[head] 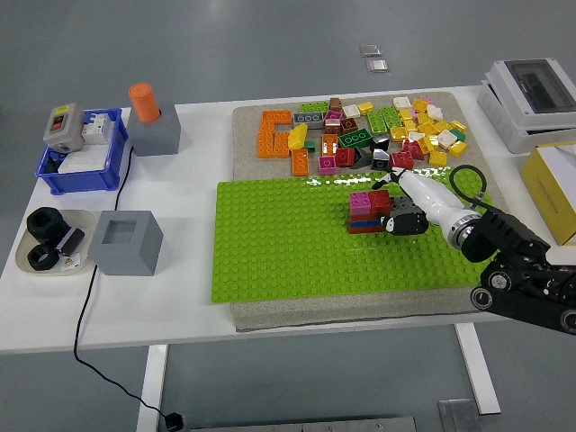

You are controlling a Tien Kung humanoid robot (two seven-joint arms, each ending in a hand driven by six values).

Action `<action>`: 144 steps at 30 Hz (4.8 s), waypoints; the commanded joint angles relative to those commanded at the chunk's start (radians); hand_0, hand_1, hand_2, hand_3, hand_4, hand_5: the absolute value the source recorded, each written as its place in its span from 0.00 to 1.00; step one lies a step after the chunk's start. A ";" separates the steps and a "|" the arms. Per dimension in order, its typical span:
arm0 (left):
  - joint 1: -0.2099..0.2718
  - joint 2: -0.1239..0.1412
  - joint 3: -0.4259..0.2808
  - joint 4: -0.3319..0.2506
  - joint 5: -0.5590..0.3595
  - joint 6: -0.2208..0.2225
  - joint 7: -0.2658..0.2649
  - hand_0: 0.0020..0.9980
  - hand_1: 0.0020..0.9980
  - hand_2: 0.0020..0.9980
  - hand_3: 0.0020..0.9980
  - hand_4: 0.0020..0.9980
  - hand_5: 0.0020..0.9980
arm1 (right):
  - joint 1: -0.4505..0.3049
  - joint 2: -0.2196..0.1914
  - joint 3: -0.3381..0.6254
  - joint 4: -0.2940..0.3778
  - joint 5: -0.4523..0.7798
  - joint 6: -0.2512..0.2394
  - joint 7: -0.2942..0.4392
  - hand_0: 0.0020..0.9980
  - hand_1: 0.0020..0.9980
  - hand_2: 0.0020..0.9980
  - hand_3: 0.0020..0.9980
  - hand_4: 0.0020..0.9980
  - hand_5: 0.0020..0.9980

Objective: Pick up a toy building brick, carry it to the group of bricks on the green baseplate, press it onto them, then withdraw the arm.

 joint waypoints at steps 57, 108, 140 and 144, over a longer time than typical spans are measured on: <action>0.000 -0.002 -0.005 0.000 0.005 0.006 -0.002 0.82 0.80 0.75 0.76 0.85 0.57 | -0.056 -0.080 0.074 0.136 -0.071 -0.003 -0.010 0.98 1.00 1.00 0.63 0.65 0.35; 0.000 0.001 0.000 0.002 0.006 0.005 -0.012 0.82 0.80 0.75 0.76 0.86 0.58 | -0.060 -0.045 0.048 0.063 0.048 0.008 0.046 0.97 1.00 1.00 0.61 0.66 0.39; 0.003 0.002 0.000 0.001 0.000 0.009 -0.013 0.82 0.80 0.76 0.76 0.86 0.58 | -0.121 -0.109 0.206 0.126 0.020 -0.025 0.073 0.97 1.00 0.99 0.63 0.69 0.36; 0.003 0.002 0.002 0.001 -0.004 0.008 -0.016 0.82 0.80 0.76 0.76 0.86 0.58 | -0.202 -0.133 0.311 0.147 -0.018 -0.057 0.088 0.97 1.00 0.99 0.63 0.69 0.36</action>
